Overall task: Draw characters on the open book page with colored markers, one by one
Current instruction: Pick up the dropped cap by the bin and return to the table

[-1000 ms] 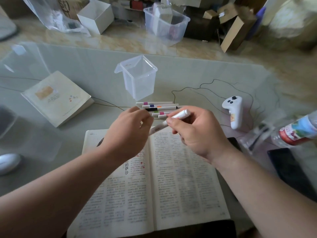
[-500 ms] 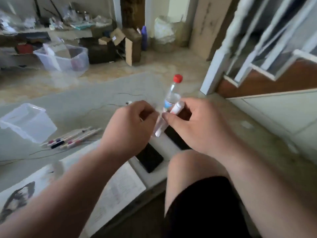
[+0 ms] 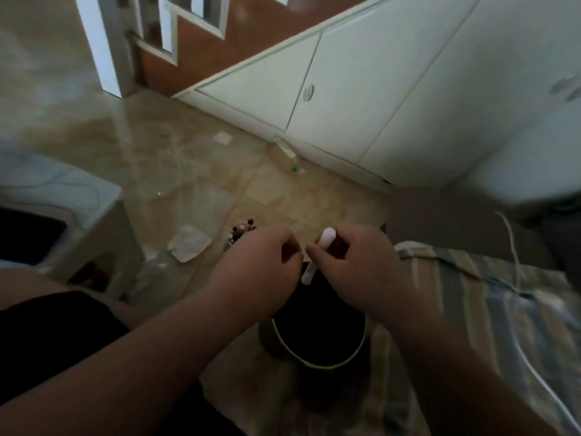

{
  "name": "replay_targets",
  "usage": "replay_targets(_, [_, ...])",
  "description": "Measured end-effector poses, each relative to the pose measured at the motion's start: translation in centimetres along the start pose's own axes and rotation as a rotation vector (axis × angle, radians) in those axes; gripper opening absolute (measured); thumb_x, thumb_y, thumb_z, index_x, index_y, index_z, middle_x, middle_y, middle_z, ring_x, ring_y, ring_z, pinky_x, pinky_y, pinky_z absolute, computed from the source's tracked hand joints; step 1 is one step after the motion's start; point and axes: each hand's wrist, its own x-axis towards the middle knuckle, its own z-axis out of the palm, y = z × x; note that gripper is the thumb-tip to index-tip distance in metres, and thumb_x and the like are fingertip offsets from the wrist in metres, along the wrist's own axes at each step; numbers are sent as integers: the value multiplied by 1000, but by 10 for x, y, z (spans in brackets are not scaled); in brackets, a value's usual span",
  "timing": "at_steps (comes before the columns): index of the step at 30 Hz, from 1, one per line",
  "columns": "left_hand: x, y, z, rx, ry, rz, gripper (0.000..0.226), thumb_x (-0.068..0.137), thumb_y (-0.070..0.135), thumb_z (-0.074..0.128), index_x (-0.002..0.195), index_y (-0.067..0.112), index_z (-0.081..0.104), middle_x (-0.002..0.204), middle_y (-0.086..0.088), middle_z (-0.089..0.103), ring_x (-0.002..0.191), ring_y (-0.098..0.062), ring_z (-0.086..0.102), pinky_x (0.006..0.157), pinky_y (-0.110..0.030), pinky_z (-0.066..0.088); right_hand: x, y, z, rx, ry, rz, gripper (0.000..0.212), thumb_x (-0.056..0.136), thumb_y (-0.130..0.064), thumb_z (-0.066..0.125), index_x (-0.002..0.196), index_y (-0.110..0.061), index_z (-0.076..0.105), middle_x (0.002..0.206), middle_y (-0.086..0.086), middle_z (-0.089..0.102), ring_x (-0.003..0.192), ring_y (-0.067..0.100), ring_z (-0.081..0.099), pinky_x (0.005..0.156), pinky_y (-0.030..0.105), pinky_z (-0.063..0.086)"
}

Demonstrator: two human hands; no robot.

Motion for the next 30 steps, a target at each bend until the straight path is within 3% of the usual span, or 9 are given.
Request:
replay_targets(2, [-1, -5, 9, 14, -37, -4, 14, 87, 29, 61, 73, 29, 59, 69, 11, 59, 65, -5, 55, 58, -25, 41, -7, 21, 8, -57, 18, 40, 27, 83, -31, 71, 66, -14, 58, 58, -4, 55, 59, 11, 53, 52, 23, 35])
replay_targets(7, [-7, -16, 2, 25, -72, -36, 11, 91, 28, 61, 81, 24, 66, 73, 11, 64, 70, -3, 59, 60, -21, 47, -12, 55, 27, -223, -83, 185, 32, 82, -37, 68, 64, -17, 49, 59, -3, 54, 61, 21, 55, 51, 31, 36])
replay_targets(10, [-7, -16, -11, 2, -40, -73, 11, 90, 27, 63, 82, 23, 68, 78, 8, 68, 74, -7, 62, 67, -25, 50, -9, 52, 31, -238, -169, 246, 22, 81, -47, 68, 91, -28, 63, 75, -8, 64, 76, 18, 64, 62, 30, 48])
replay_targets(12, [-8, -16, -25, 1, -14, -105, 11, 91, 29, 63, 85, 23, 69, 80, 7, 69, 75, -7, 62, 65, -23, 49, -1, 37, 34, -197, -147, 219, 34, 80, -51, 69, 105, -29, 66, 82, -6, 65, 82, 18, 64, 69, 31, 49])
replay_targets(15, [-17, -18, -60, 7, 43, -139, 10, 90, 34, 64, 88, 27, 70, 78, 11, 67, 72, -1, 61, 58, -13, 46, 16, -3, 40, -133, -170, 115, 33, 82, -54, 67, 103, -29, 67, 76, -10, 60, 77, 13, 60, 68, 29, 42])
replay_targets(20, [-71, -49, -156, 55, 313, -218, 7, 87, 34, 69, 82, 28, 70, 67, 14, 65, 71, 5, 60, 59, -6, 44, 44, -109, 66, 140, -171, -99, 20, 81, -47, 72, 86, -28, 68, 58, -7, 56, 51, 5, 52, 49, 24, 32])
replay_targets(23, [-134, -83, -213, 118, 532, -352, 6, 85, 32, 69, 82, 28, 70, 65, 12, 66, 65, -1, 61, 58, -12, 45, 45, -195, 84, 299, -261, -310, 16, 83, -37, 74, 82, -22, 69, 55, 2, 59, 44, 9, 50, 41, 19, 30])
replay_targets(25, [-187, -107, -243, 172, 647, -474, 7, 86, 33, 68, 81, 28, 70, 64, 11, 67, 61, -4, 61, 57, -20, 47, 38, -252, 104, 382, -322, -454, 17, 82, -33, 76, 79, -18, 69, 57, 7, 61, 44, 9, 46, 43, 22, 32])
replay_targets(30, [-318, -152, -290, 179, 888, -727, 9, 85, 33, 68, 77, 29, 68, 68, 12, 69, 63, -10, 66, 65, -31, 55, -6, -383, 178, 393, -524, -748, 27, 72, -47, 71, 73, -19, 67, 47, -9, 54, 43, 8, 46, 51, 24, 38])
